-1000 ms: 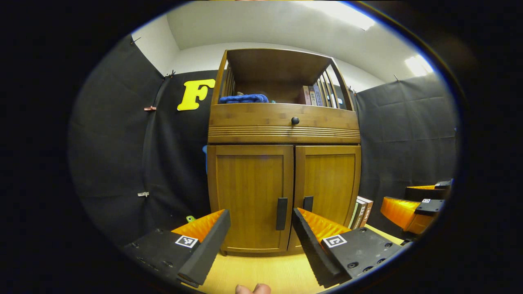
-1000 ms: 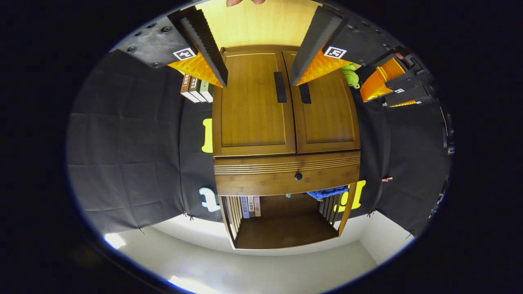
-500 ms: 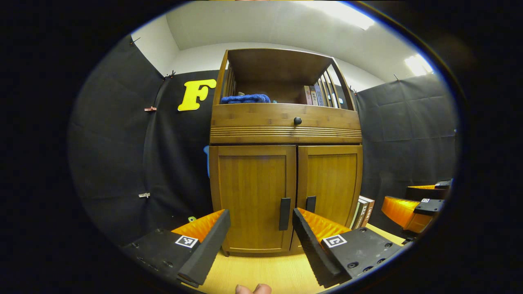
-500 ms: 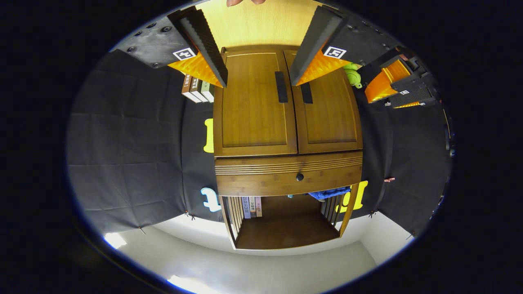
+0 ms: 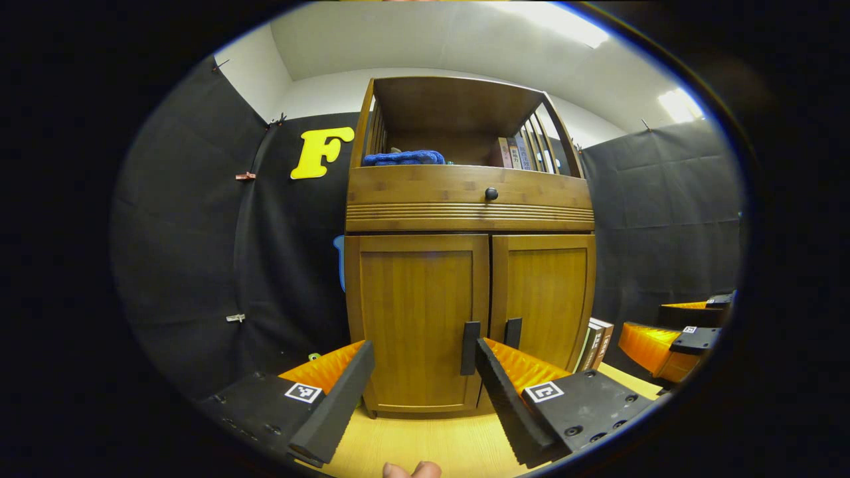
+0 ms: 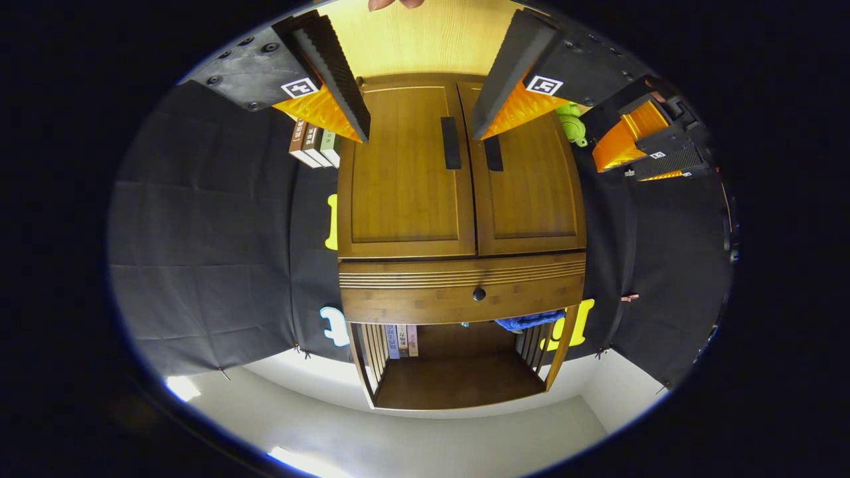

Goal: Open the right door of the double-door shoe cabinet with the right hand, and open the left door with the left hand.

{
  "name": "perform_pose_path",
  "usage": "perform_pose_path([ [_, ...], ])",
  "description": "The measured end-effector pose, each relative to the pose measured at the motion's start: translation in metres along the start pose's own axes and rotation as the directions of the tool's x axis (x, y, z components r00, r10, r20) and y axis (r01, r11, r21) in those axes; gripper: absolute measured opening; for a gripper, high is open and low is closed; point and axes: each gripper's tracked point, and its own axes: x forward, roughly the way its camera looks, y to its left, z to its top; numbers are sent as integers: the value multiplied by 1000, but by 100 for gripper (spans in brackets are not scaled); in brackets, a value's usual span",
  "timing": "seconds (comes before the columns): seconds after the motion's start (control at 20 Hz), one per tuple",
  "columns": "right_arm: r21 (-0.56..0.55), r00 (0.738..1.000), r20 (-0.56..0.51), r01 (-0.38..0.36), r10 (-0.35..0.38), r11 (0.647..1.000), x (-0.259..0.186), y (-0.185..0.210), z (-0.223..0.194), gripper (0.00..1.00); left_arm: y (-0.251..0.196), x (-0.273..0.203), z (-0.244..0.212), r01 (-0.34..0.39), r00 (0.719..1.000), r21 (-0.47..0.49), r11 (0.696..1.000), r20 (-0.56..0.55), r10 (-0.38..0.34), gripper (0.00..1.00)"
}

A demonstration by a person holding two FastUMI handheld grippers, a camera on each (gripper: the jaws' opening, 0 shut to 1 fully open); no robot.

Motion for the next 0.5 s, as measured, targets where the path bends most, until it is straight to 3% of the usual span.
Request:
perform_pose_path([
  [0.5, 22, 999, 0, -46, 46, 999, 97, 43, -18, 98, 6, 2, 0, -8, 1000, 16, 1000, -21, 8, 95],
])
